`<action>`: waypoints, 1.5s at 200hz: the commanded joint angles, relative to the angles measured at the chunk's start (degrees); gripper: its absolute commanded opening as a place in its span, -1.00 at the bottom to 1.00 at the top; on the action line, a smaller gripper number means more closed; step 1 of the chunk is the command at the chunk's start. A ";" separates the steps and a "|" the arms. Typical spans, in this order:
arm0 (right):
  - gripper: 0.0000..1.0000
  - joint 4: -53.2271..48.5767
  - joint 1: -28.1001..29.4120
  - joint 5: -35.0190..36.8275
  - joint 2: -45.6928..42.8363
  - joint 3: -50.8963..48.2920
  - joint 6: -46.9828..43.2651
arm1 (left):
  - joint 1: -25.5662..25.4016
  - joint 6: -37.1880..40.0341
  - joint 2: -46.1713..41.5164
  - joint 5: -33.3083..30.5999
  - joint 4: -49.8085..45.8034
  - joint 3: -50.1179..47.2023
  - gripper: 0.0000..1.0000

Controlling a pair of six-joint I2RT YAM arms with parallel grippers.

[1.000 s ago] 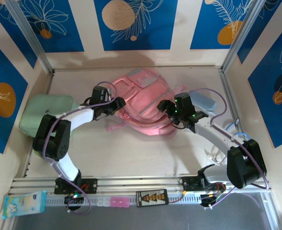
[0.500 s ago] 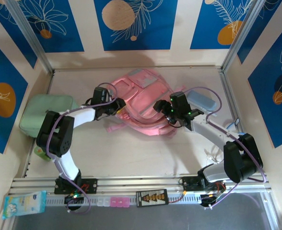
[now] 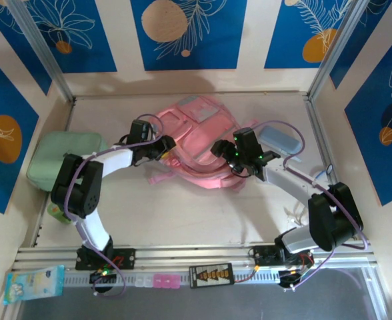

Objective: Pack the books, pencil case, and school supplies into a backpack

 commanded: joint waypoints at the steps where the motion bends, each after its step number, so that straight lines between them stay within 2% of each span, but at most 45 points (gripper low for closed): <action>1: 0.62 -0.06 0.51 -1.05 1.12 1.63 -0.38 | 0.02 -1.37 1.11 2.88 2.08 1.68 -0.10; 70: 0.59 -1.47 1.74 -1.11 3.15 3.59 -2.33 | -1.13 -0.83 3.20 3.10 -0.85 4.28 -0.38; 86: 0.58 -1.63 1.73 -1.00 3.16 3.66 -2.64 | -1.13 -1.30 2.84 3.48 -0.12 4.17 -0.57; 109: 0.58 -2.45 1.65 0.03 2.43 4.14 -3.72 | -1.12 -3.43 1.13 5.00 1.98 3.23 -1.00; 124: 0.53 -6.76 1.95 2.67 1.06 6.25 -5.34 | -1.29 -6.99 -0.95 6.64 4.65 2.02 -1.00; 145: 0.53 -15.05 3.89 10.43 -1.18 11.60 -9.61 | -2.45 -11.31 -4.52 6.39 7.46 0.55 -1.00; 169: 0.50 -20.16 5.33 11.32 -1.09 15.59 -11.15 | -3.73 -15.61 -6.70 5.60 10.01 0.17 -1.00; 229: 0.09 -16.59 14.73 11.36 4.71 16.86 -6.34 | -6.77 -20.12 -5.55 3.05 13.34 1.59 -1.00; 253: -0.18 -17.28 17.63 12.42 9.83 20.51 -6.89 | -7.61 -20.87 -4.46 3.11 13.77 1.81 -1.00; 300: -0.32 -14.54 19.40 15.69 15.08 22.90 -5.16 | -8.23 -22.09 -3.50 3.12 15.08 1.62 -1.00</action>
